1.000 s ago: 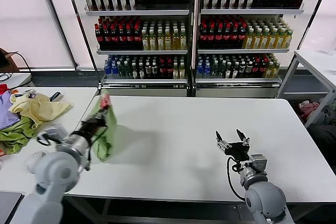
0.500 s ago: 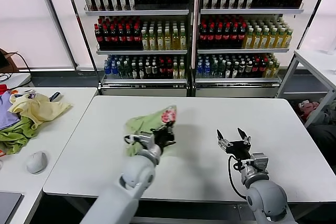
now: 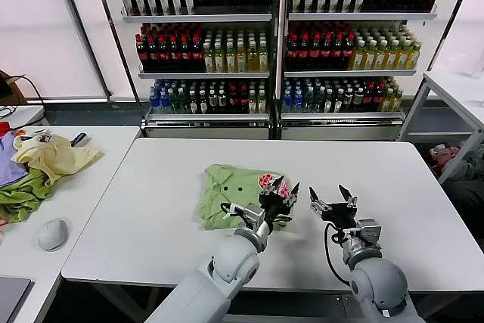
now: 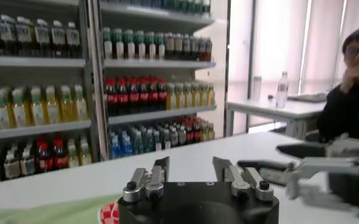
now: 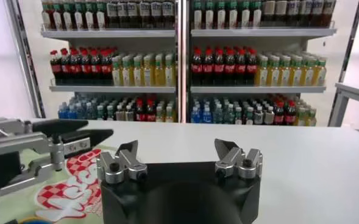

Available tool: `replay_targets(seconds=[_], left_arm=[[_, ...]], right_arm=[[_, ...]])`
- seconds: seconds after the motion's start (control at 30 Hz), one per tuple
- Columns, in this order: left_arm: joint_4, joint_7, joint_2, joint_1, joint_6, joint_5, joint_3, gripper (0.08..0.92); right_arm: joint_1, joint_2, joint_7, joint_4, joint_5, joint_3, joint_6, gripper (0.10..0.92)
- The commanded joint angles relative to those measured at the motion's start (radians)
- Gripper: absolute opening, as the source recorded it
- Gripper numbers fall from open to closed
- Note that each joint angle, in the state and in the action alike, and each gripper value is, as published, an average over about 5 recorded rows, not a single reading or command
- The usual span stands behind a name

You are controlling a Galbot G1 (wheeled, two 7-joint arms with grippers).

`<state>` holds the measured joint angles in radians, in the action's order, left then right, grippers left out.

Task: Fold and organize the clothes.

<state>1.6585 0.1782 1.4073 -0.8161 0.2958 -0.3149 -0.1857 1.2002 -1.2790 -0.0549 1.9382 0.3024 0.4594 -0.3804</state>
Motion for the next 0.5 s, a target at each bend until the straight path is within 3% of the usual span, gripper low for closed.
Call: replay_targets(seconds=[0.03, 0.27, 0.5], left_arm=[[0.188, 0.042, -0.080, -0.152, -0.098, 0.024, 0.197, 0.591], [0.283, 0.087, -0.162, -0.298, -0.116, 0.023, 0.351, 0.785], [0.338, 0.102, -0.162, -0.426, -0.127, 0.055, 0.401, 0.822]], right_arm=[[-0.093, -0.072, -0.130, -0.106, -0.004, -0.133, -0.016, 0.823], [-0.237, -0.183, -0.225, -0.281, -0.018, -0.234, -0.058, 0.823], [-0.341, -0.241, -0.289, -0.397, 0.005, -0.272, -0.131, 0.823]])
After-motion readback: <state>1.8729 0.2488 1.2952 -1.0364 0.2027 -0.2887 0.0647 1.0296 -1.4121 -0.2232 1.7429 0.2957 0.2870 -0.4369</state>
